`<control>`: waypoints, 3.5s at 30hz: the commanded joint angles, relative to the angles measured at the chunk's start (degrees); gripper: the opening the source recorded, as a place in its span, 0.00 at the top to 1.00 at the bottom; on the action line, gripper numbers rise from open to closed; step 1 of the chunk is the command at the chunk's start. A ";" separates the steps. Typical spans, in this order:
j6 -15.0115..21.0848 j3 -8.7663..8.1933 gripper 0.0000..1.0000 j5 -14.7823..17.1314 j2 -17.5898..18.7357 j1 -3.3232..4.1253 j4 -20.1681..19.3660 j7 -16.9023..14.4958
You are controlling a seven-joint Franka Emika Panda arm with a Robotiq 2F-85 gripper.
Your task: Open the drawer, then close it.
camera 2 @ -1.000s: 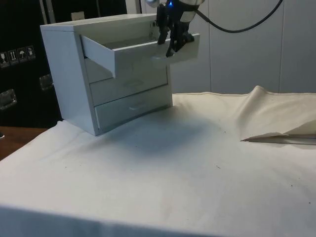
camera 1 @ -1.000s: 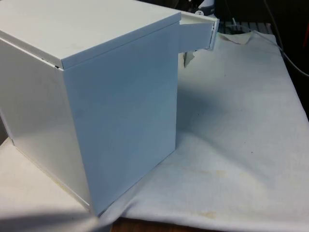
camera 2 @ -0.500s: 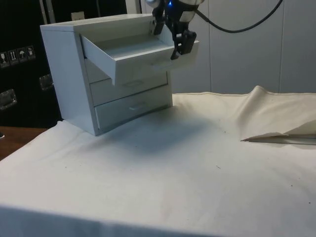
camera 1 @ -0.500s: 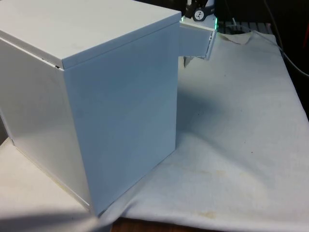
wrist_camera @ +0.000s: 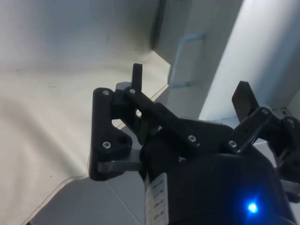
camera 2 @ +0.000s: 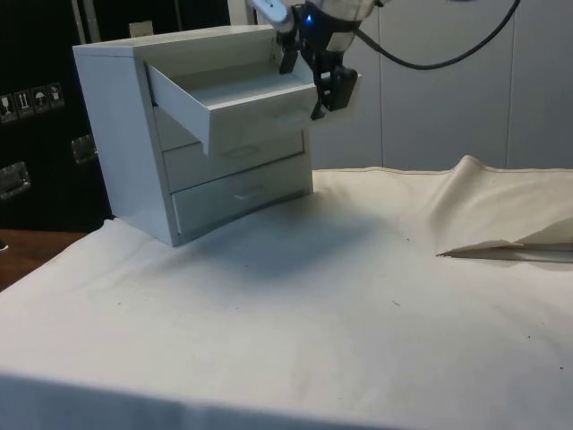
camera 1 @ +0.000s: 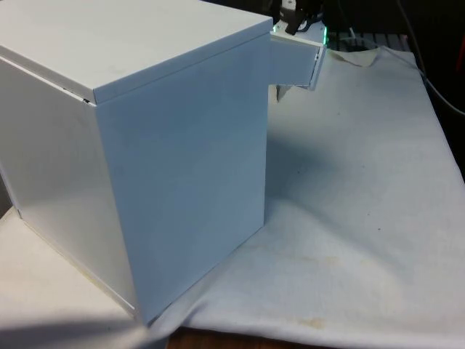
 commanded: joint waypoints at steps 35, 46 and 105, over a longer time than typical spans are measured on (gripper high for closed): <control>1.60 -0.23 0.00 -3.09 5.79 -0.11 -1.66 7.33; 1.32 -0.06 0.14 -3.09 5.90 -0.06 -1.60 7.85; -1.26 -2.86 1.00 -6.30 5.27 -0.86 3.44 4.35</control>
